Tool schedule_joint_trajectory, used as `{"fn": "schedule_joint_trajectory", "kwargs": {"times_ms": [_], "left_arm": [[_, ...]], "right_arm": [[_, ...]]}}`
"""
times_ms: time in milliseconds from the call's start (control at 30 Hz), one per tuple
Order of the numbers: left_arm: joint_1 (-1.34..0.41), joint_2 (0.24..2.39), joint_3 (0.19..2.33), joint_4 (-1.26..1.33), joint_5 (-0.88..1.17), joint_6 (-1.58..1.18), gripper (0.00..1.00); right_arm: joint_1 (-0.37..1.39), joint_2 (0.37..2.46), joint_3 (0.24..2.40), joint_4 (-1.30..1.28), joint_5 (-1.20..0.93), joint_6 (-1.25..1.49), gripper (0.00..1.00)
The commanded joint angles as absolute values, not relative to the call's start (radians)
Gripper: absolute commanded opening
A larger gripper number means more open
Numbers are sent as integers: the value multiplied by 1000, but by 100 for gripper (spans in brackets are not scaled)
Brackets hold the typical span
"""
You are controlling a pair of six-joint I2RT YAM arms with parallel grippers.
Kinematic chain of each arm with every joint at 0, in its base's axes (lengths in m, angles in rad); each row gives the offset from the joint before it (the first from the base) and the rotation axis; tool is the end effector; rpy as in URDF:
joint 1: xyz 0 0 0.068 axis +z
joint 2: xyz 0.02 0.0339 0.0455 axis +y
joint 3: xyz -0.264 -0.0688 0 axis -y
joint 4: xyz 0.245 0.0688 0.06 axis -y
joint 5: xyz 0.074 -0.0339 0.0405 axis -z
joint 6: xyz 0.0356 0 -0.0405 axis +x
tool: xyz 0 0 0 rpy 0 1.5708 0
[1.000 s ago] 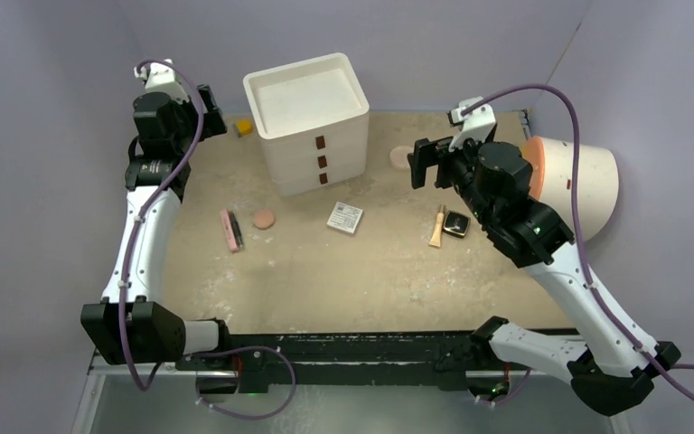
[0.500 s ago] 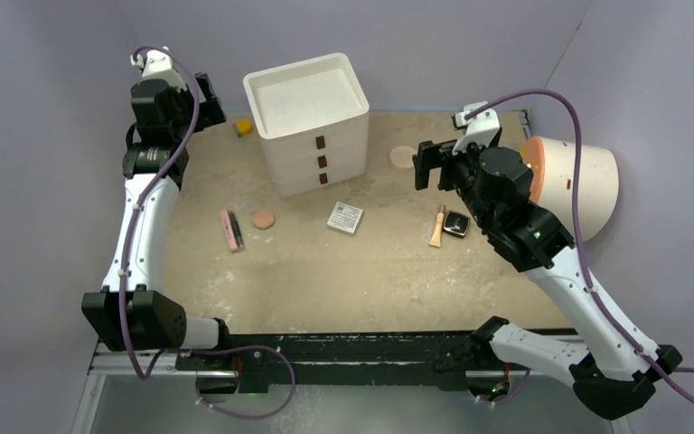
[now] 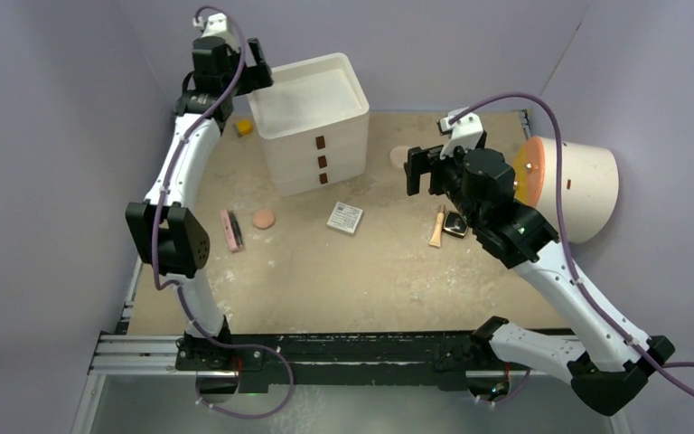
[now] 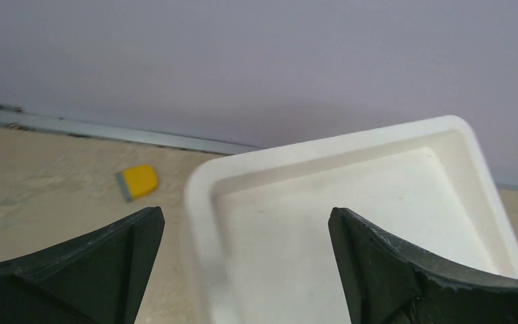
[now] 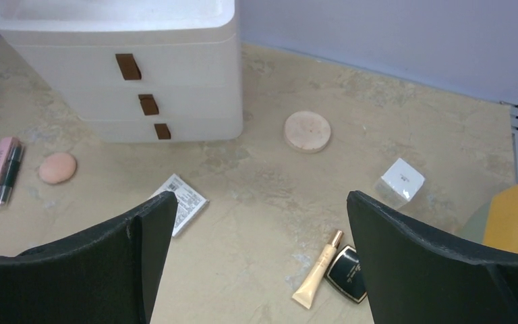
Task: Organize the makeup
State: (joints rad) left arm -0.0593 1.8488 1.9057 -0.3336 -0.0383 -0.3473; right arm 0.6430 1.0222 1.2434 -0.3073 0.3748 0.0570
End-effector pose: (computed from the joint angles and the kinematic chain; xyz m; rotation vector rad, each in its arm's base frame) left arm 0.4384 -0.0247 0.4113 -0.2927 1.8313 -0.2481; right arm 0.1798 0.1184 0.4418 -0.1994 1.6436 0.2226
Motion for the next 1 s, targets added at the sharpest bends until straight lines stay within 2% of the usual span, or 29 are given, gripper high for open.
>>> {"fn": "schedule_joint_trajectory", "kwargs": {"times_ms": [0,167,433,700,800,900,967], "left_arm": [[-134,1916,2057,-358,-41,-345,99],[-141,1991,2146,-442,-124,-354,99],[-141,1920,2044,-422,-304,-322,98],[-138,1932,2004,-429,-323,-314,96],[-138,1932,1960,-403,-320,-331,85],[-138,1936,1958,-398,-316,-337,57],[-138,1940,1963,-398,-318,-337,43]], "right_arm": [[645,1035,1221,-278,332,87,99],[645,1080,1209,-260,301,87,99],[644,1152,1200,-226,262,110,99],[644,1196,1203,-207,254,119,99],[645,1248,1218,-167,270,141,99],[642,1316,1229,-89,262,184,97],[630,1372,1237,-21,236,233,89]]}}
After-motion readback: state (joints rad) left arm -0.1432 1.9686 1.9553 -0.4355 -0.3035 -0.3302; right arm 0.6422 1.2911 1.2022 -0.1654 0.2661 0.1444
